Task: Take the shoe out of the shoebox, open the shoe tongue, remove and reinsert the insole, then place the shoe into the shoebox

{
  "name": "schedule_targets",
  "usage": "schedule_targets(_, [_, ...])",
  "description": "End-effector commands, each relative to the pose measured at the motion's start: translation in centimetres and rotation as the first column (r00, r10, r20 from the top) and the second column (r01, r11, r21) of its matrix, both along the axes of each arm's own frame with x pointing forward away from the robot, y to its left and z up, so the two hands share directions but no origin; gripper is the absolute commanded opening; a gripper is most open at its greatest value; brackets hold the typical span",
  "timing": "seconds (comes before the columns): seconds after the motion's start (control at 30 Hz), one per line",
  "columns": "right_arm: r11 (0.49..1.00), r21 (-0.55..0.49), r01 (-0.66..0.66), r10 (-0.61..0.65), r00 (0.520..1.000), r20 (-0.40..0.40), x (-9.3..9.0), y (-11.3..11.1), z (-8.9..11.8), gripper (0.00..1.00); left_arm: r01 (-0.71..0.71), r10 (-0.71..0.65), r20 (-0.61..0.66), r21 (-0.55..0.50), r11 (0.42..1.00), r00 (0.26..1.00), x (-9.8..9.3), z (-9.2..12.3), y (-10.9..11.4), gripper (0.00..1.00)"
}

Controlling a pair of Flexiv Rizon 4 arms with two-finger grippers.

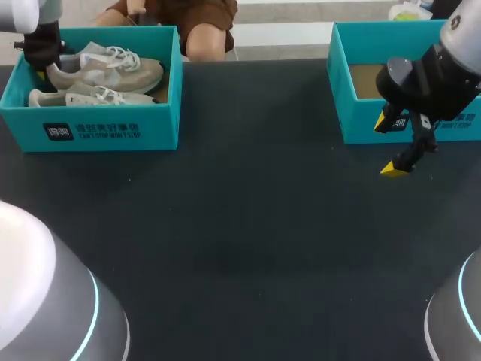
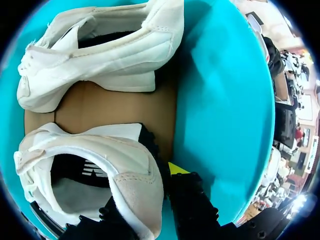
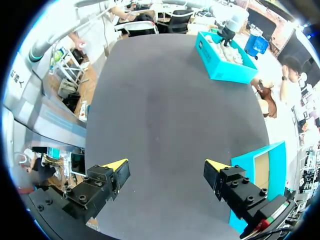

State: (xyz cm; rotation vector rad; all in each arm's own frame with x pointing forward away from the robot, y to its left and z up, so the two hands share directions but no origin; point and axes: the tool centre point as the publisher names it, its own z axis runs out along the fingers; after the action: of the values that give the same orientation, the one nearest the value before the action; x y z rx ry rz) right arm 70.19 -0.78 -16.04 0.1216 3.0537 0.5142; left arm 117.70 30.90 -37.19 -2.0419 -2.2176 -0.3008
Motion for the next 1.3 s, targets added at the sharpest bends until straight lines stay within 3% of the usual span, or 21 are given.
schedule_targets(0.03, [1.000,-0.003,-0.001,0.001,1.000,-0.003,0.2,0.1,-0.1,1.00,0.008,-0.008,-0.008,-0.003,1.000,1.000,0.5,-0.1,0.1,0.44])
schedule_targets(0.07, [1.000,-0.003,-0.001,0.001,1.000,-0.003,0.2,0.1,-0.1,1.00,0.008,-0.008,-0.009,-0.004,1.000,1.000,0.5,0.0,0.1,0.48])
schedule_targets(0.13, [1.000,-0.003,-0.001,0.001,1.000,-0.003,0.2,0.1,-0.1,1.00,0.009,-0.009,-0.012,-0.006,1.000,1.000,0.6,0.0,0.1,0.75])
schedule_targets(0.17, [1.000,-0.003,-0.001,0.001,1.000,-0.003,0.2,0.1,-0.1,1.00,0.011,-0.011,-0.013,-0.008,1.000,1.000,0.7,0.1,0.1,0.81])
schedule_targets(0.47, [1.000,-0.003,-0.001,0.001,1.000,-0.003,0.2,0.1,-0.1,1.00,0.051,-0.050,0.011,-0.076,0.996,0.999,-0.1,3.3,-1.2,0.82])
schedule_targets(0.57, [1.000,-0.003,-0.001,0.001,1.000,-0.003,0.2,0.1,-0.1,1.00,0.060,-0.058,0.013,-0.106,0.993,0.998,-0.4,4.9,-1.7,0.77])
schedule_targets(0.63, [1.000,-0.003,-0.001,0.001,1.000,-0.003,0.2,0.1,-0.1,1.00,0.060,-0.058,0.024,-0.108,0.992,0.998,-0.6,5.8,-1.9,0.63])
schedule_targets(0.67, [1.000,-0.003,-0.001,0.001,1.000,-0.003,0.2,0.1,-0.1,1.00,0.066,-0.064,0.019,-0.117,0.991,0.998,-0.8,6.3,-2.0,0.62])
schedule_targets(0.87, [1.000,-0.003,-0.001,0.001,1.000,-0.003,0.2,0.1,-0.1,1.00,0.073,-0.069,0.034,-0.141,0.987,0.997,-2.1,8.6,-1.9,0.71])
schedule_targets(1.03, [1.000,-0.003,-0.001,0.001,1.000,-0.003,0.2,0.1,-0.1,1.00,0.106,-0.099,0.048,-0.172,0.979,0.994,-5.0,10.4,-1.5,0.75])
schedule_targets(1.3, [1.000,-0.003,-0.001,0.001,1.000,-0.003,0.2,0.1,-0.1,1.00,0.138,-0.127,0.066,-0.193,0.971,0.990,-9.6,11.4,-1.1,0.78])
